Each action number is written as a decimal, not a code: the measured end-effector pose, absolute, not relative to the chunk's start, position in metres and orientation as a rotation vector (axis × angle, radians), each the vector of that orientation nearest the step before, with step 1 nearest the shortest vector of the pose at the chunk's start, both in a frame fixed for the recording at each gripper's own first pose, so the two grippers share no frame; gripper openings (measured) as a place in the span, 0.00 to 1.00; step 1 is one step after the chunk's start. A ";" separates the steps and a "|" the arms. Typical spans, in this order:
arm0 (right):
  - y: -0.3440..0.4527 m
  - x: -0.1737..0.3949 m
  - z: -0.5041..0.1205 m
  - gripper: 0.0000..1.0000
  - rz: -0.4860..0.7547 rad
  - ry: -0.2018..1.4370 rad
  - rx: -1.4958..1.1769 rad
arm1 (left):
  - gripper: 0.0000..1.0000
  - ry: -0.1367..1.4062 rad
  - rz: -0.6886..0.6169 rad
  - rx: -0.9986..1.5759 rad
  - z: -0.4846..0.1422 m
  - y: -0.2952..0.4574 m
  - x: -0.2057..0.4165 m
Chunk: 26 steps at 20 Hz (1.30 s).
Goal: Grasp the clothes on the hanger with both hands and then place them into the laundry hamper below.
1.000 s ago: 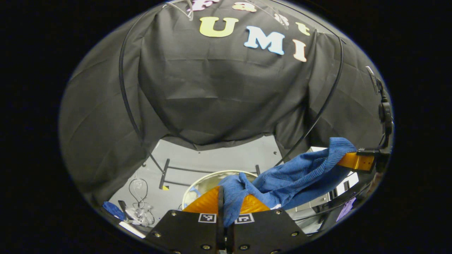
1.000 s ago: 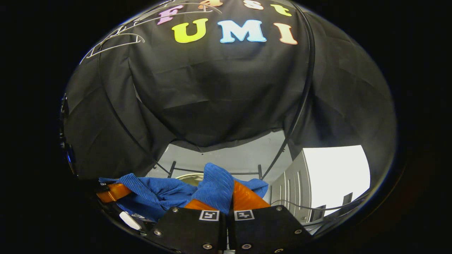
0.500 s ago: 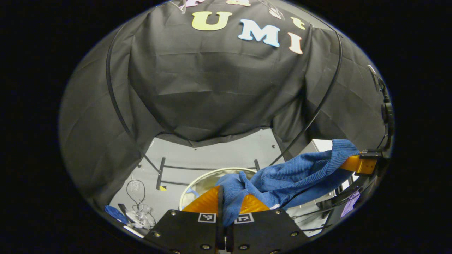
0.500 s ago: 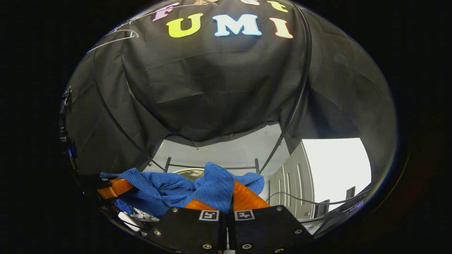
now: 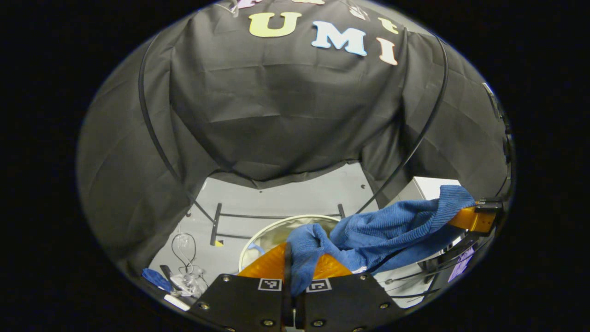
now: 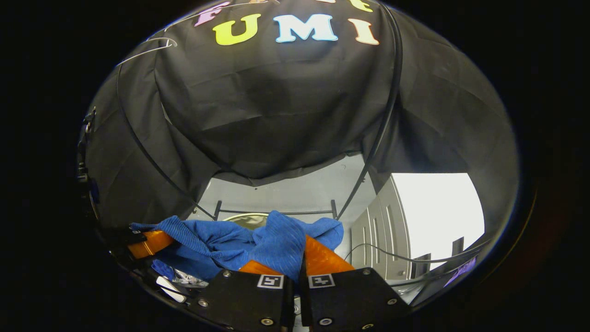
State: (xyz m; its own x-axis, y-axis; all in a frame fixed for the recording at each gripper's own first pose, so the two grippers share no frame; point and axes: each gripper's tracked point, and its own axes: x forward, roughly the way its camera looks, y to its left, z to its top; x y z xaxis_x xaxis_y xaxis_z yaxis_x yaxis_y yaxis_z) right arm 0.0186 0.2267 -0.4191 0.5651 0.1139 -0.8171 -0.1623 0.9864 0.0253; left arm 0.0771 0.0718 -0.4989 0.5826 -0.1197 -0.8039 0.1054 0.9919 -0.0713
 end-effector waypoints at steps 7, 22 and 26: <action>0.231 0.012 -0.420 0.19 0.195 1.002 -0.037 | 0.08 0.977 -0.114 -0.007 -0.499 0.091 0.065; 0.202 0.004 -0.362 0.96 0.129 0.904 -0.063 | 0.96 0.920 -0.174 0.040 -0.469 0.078 0.065; 0.165 0.009 -0.333 0.96 0.056 0.847 -0.045 | 0.96 0.825 -0.190 0.089 -0.429 0.061 0.085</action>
State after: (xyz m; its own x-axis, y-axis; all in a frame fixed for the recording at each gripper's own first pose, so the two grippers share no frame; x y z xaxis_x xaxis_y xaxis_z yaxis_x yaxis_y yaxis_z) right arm 0.0090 0.1655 -0.3326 0.6607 0.0320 -0.7500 -0.0678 0.9976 -0.0171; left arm 0.0854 0.0612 -0.4285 0.6626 -0.1332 -0.7370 0.2022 0.9793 0.0048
